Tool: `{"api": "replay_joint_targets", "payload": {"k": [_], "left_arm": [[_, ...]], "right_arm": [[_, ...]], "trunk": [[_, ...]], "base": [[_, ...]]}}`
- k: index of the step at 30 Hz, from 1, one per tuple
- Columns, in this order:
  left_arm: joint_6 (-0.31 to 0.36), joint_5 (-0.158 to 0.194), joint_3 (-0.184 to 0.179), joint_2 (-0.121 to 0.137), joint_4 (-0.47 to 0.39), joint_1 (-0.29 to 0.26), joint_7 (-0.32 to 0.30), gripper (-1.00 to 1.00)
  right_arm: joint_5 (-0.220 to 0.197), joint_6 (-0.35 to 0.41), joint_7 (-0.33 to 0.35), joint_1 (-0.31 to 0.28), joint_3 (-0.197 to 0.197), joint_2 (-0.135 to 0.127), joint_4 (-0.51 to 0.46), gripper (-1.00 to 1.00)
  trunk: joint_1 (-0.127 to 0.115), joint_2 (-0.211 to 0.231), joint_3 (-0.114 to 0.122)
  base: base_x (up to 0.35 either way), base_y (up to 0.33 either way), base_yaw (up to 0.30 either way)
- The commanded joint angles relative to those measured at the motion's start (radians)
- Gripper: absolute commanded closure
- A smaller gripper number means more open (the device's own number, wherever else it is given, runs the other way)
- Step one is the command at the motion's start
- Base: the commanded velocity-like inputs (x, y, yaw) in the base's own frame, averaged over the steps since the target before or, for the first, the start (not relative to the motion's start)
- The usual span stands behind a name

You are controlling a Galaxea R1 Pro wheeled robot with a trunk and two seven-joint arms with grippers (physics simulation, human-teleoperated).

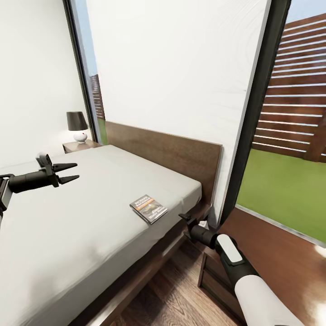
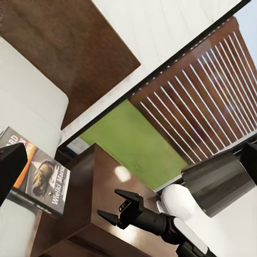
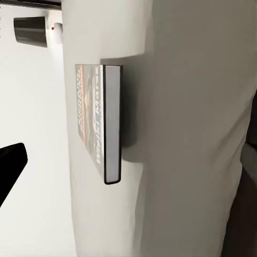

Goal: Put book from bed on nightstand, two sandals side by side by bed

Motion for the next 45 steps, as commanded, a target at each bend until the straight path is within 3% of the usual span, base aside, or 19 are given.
{"api": "replay_joint_targets", "payload": {"k": [1, 45], "left_arm": [[0.010, -0.011, 0.004, -0.001, 0.000, -0.001, -0.008, -1.00], [0.017, -0.011, 0.004, 0.004, 0.002, -0.001, -0.008, -1.00]], "right_arm": [[0.003, 0.007, 0.003, -0.001, -0.006, 0.001, 0.000, -1.00], [0.002, 0.012, 0.008, -0.001, 0.002, 0.002, -0.008, -1.00]], "trunk": [[0.000, 0.000, -0.001], [0.000, 0.000, -0.001]], "base": [[0.000, 0.000, 0.000], [0.015, 0.010, 0.000]]}}
